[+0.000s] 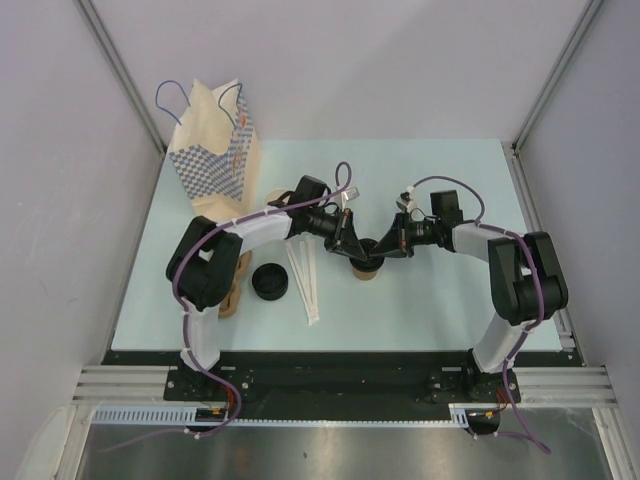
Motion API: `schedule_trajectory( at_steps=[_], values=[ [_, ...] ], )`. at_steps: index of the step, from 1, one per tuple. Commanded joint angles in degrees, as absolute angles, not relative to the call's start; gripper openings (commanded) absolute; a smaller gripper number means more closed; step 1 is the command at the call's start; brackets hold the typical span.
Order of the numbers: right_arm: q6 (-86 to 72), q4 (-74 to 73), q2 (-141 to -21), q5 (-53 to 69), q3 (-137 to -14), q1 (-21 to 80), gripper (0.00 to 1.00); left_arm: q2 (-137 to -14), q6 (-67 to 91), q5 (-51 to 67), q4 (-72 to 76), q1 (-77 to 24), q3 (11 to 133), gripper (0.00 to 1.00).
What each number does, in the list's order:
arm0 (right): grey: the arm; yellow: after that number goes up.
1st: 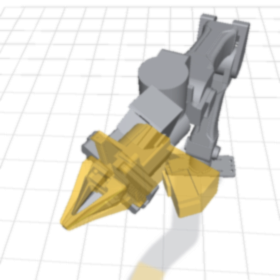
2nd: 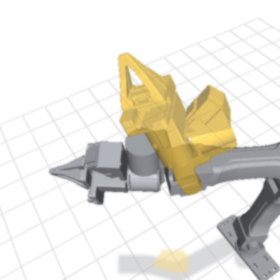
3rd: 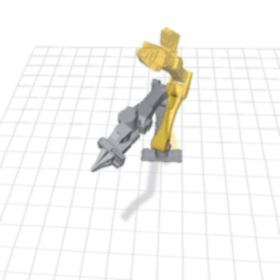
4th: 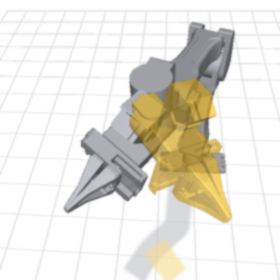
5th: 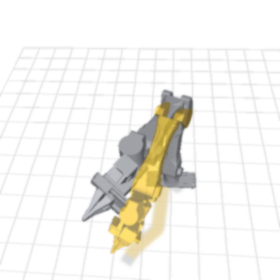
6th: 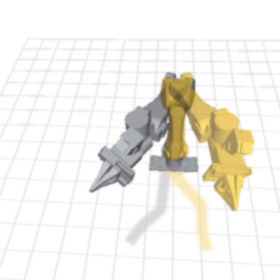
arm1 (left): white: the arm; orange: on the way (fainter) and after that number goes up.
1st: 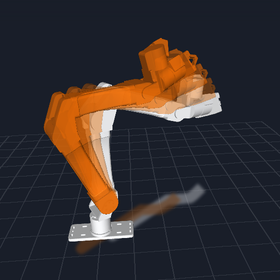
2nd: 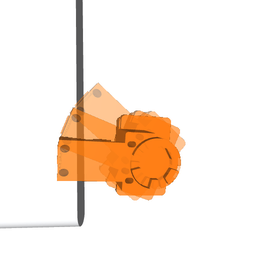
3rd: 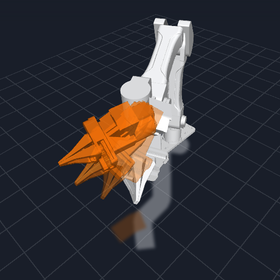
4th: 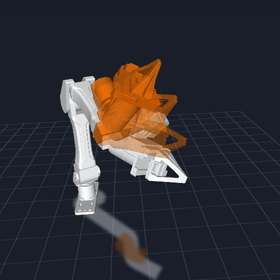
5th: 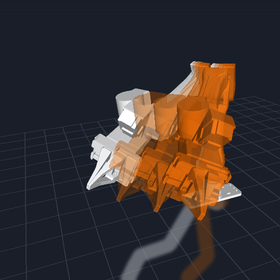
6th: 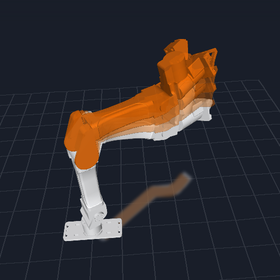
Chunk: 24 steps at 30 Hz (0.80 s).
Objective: Pack the takeout coffee
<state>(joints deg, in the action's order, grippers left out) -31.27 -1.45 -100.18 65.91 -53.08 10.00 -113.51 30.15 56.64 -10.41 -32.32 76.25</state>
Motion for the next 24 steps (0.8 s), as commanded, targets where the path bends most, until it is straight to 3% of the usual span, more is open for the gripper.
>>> schedule_trajectory(
  at_steps=[1, 24],
  values=[
    [-28.3, -1.9, -103.3, 61.3, -53.5, 8.5, 0.0, -116.8, 28.0, 52.0, -13.4, -31.2, 75.6, 0.0],
    [-23.9, -6.9, -104.0, 56.7, -53.6, 8.9, 0.0, -123.4, 25.3, 48.1, -17.6, -30.3, 75.1, 0.0]
  ],
)
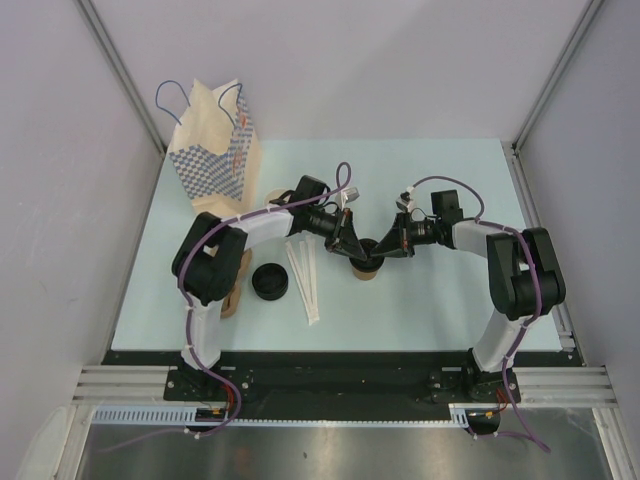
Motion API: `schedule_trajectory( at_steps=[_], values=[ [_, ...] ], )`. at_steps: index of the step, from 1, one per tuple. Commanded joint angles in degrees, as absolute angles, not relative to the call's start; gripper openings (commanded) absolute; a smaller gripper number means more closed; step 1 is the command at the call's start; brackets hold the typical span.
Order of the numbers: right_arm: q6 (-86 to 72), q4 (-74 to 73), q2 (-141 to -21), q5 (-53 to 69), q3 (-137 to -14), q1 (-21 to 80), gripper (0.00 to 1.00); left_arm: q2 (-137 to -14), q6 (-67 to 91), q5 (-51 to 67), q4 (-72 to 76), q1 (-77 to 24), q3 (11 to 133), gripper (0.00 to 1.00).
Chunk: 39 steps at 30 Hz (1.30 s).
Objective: Pack the takeout coffee
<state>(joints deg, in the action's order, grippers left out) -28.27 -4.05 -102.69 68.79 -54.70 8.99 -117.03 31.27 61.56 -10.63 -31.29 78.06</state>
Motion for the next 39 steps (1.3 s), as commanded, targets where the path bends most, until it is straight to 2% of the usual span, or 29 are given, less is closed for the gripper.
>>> schedule_trajectory(
  at_steps=[1, 8, 18, 29, 39],
  values=[
    [-24.6, -6.6, -103.5, 56.8, -53.6, 9.6, 0.0, -123.5, 25.1, 48.0, -17.8, -30.3, 75.2, 0.0],
    [-26.6, -6.0, -101.4, 56.8, -53.6, 11.0, 0.0, -124.5, 25.3, 48.1, -17.6, -30.3, 76.1, 0.0],
    [-21.0, -6.9, -107.1, 56.5, -53.6, 9.6, 0.0, -119.4, 25.1, 51.3, -15.2, -30.4, 76.3, 0.0],
    [-25.7, -3.1, -98.9, 63.0, -55.3, 11.8, 0.0, -110.0, 31.4, 58.2, -8.0, -30.2, 79.3, 0.01],
    [-30.6, -3.5, -91.2, 63.5, -55.3, 13.8, 0.01, -111.4, 35.8, 56.0, -5.5, -28.9, 83.1, 0.0]
  ],
)
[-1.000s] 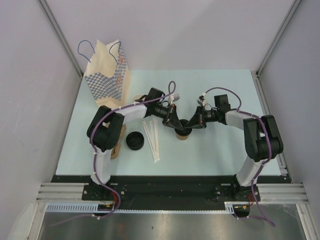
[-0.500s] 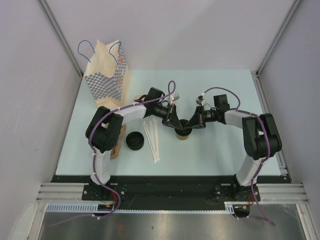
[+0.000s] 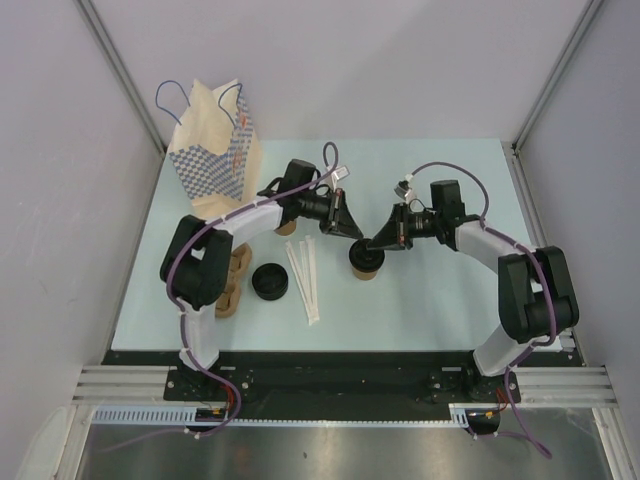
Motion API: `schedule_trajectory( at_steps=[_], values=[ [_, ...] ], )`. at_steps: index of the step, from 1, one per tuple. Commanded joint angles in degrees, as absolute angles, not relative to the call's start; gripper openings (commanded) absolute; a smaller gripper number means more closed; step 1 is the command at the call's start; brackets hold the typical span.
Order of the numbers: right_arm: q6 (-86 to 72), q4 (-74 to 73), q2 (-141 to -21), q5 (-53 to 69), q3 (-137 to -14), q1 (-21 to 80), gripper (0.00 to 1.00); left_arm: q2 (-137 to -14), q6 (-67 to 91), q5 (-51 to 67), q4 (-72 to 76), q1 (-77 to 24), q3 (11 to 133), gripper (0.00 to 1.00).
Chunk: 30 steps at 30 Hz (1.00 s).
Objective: Pack the takeout coffee
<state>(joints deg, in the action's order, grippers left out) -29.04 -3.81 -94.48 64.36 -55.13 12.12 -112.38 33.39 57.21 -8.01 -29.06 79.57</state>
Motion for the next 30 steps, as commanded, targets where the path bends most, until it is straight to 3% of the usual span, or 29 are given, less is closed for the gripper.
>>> schedule_trajectory(
  at_steps=[1, 30],
  values=[
    [-30.4, -4.1, -91.1, 63.1, -55.3, 14.1, 0.01, -112.2, 35.8, 55.8, -5.6, -29.1, 83.9, 0.0],
    [-17.0, -11.1, -102.6, 58.8, -55.3, 13.2, 0.01, -121.4, 28.8, 47.2, -17.7, -31.0, 85.4, 0.0]
  ],
)
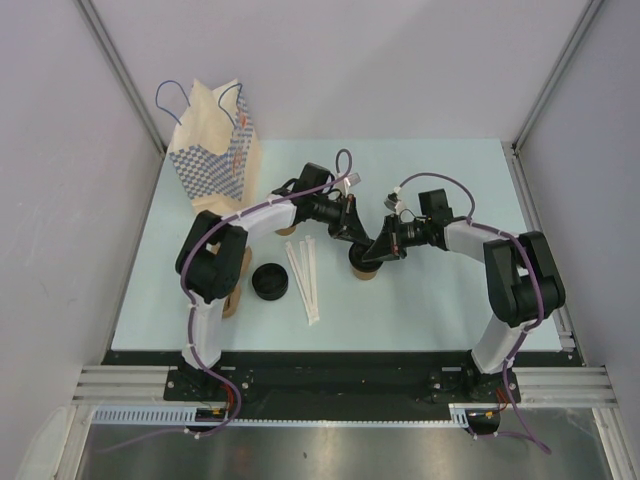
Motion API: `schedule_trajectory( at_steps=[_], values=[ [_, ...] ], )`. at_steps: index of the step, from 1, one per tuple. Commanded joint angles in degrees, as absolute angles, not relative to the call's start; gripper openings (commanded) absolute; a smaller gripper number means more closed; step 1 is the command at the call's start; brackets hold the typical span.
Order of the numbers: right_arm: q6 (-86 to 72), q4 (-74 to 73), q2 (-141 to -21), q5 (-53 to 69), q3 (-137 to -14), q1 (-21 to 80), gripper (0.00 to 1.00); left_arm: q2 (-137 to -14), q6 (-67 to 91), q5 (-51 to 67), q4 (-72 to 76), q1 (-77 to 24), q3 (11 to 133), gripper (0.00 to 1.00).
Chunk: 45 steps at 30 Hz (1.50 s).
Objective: Pack the takeout coffee
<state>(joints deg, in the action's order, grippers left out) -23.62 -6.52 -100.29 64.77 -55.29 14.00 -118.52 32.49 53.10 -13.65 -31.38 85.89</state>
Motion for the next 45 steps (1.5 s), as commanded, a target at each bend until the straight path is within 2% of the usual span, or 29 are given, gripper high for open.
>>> schedule_trajectory(
  at_steps=[1, 17, 28, 34, 38, 45],
  values=[
    [-16.4, -12.2, -102.7, 58.7, -55.3, 13.1, 0.01, -121.9, 28.7, 47.0, -17.8, -31.0, 85.1, 0.0],
    [-10.4, -16.9, -104.2, 56.9, -55.3, 11.8, 0.0, -127.3, 26.5, 45.4, -20.7, -31.0, 83.9, 0.0],
    [-13.1, -14.4, -100.3, 59.5, -55.3, 12.0, 0.01, -119.4, 27.3, 51.0, -16.4, -31.9, 88.9, 0.0],
    [-19.7, -8.3, -93.9, 63.2, -55.4, 12.6, 0.04, -113.0, 27.6, 54.1, -12.3, -31.6, 89.7, 0.08],
    [-26.0, -4.8, -89.8, 64.5, -55.5, 12.7, 0.06, -108.6, 27.9, 54.4, -10.7, -30.7, 87.0, 0.13],
    [-24.9, -7.9, -88.7, 62.9, -55.5, 12.9, 0.07, -102.3, 25.8, 53.0, -11.4, -30.9, 78.6, 0.14]
  ],
)
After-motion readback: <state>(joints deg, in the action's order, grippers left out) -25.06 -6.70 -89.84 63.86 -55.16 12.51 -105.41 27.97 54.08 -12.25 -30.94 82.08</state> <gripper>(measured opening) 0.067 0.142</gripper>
